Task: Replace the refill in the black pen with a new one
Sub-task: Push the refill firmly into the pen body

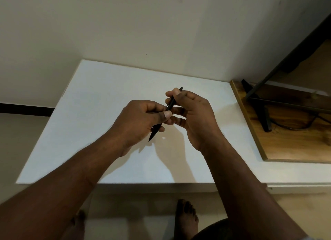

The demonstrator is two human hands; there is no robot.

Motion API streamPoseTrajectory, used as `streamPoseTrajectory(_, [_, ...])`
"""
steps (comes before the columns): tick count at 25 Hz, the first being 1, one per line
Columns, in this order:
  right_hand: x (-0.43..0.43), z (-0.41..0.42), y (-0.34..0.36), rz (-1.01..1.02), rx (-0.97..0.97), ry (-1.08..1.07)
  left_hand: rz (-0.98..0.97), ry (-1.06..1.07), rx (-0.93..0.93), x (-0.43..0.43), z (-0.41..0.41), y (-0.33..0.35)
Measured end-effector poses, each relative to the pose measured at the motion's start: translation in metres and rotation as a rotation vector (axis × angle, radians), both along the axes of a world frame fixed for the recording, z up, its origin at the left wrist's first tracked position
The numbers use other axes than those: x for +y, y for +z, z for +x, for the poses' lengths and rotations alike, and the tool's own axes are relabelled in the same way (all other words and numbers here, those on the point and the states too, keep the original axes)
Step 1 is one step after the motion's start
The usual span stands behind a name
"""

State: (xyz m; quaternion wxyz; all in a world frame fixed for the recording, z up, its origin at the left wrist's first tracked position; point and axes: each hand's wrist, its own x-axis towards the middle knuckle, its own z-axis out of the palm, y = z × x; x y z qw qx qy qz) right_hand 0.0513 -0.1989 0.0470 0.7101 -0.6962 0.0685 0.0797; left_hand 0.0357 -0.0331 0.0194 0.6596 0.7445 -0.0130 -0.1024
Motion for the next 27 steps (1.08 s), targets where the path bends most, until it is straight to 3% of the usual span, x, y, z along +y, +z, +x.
streamPoseTrajectory(5, [-0.006,0.001,0.001,0.073,-0.008,-0.117,0.015,-0.064,0.056,-0.001,0.0,0.0])
streamPoseTrajectory(11, [0.009,-0.003,-0.005,0.452,0.18,-0.11,0.05,-0.135,0.064,-0.006,-0.003,0.0])
streamPoseTrajectory(17, [0.003,-0.003,-0.003,0.697,0.271,-0.161,0.224,-0.186,0.057,-0.004,-0.004,0.0])
streamPoseTrajectory(22, [-0.009,-0.001,0.002,0.804,0.293,-0.227,0.195,-0.106,0.095,-0.003,-0.002,-0.003])
streamPoseTrajectory(27, [-0.003,-0.004,-0.001,0.865,0.331,-0.204,0.18,-0.205,0.121,-0.005,-0.004,-0.003])
